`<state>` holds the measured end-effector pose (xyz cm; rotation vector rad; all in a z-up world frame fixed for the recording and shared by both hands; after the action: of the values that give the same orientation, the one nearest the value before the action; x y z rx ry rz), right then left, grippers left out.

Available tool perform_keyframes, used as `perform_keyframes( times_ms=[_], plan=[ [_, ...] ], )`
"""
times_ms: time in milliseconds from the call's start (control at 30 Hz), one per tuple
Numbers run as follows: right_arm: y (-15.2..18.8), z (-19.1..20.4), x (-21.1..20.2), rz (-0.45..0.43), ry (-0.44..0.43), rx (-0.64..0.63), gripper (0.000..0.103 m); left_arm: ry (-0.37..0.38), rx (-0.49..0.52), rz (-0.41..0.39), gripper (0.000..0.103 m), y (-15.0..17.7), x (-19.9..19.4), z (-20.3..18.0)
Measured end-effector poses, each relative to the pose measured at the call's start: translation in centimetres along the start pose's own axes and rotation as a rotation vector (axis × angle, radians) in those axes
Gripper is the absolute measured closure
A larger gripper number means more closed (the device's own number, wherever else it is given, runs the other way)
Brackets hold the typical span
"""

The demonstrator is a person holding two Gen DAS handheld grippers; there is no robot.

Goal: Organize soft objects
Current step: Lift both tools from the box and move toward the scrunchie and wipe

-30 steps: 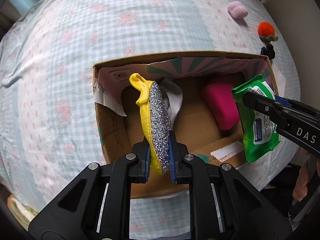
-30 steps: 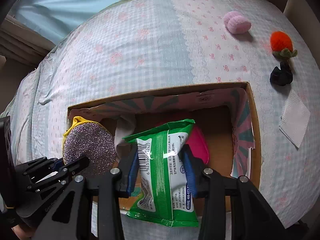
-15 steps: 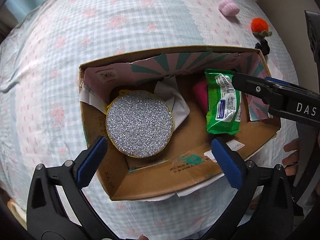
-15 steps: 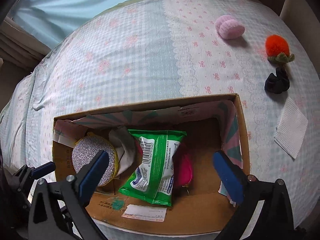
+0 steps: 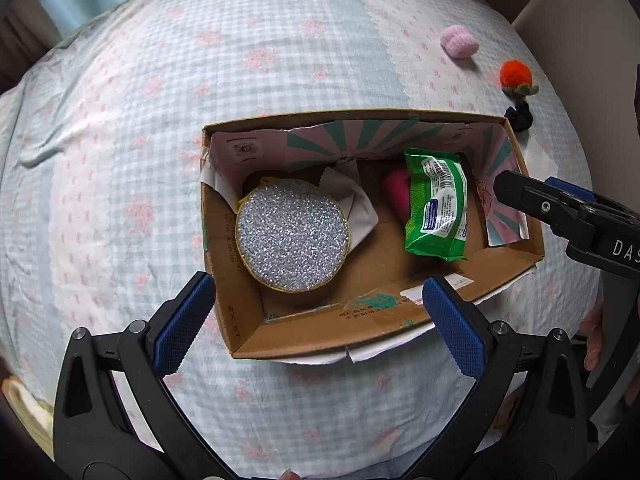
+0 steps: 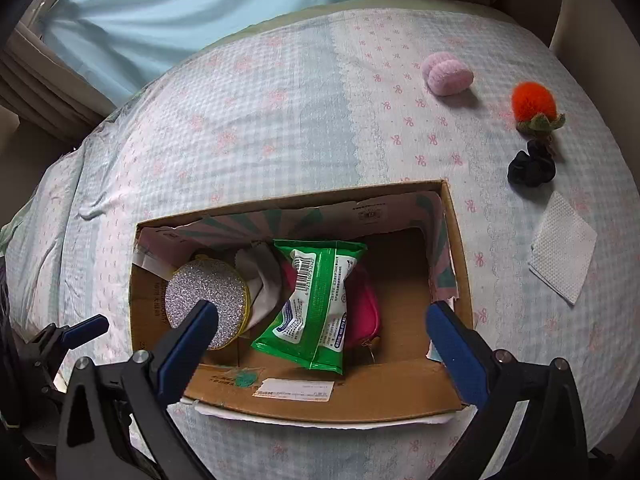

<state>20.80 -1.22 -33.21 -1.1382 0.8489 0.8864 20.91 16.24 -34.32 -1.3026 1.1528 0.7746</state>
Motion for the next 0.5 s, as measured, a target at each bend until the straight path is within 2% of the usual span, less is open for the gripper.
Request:
perform_keyframes(
  times_ms=[267,500],
  plan=[
    [1.0,1.0,-5.4,-0.055,0.007,-0.029,0.000,-0.014,-0.025,-0.081,0.000,0.8,-5.8,-0.1],
    [1.3,1.1,-11.7,-0.116,0.050,-0.048,0.000,-0.026,-0.039,-0.175,0.000,0.3,-10.7,-1.3]
  ],
)
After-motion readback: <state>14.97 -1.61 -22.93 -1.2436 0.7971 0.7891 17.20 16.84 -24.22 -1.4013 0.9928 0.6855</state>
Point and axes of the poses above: each gripper's, at about its wrist camera, not at the fingertips, and x roughly the way its jaws point, z to its left, y to its underside, the point moved 3 cm from there along x, roughly the way its jaws point, and after that the axes turned 6 degrees about -z, right-handed, at the moved point
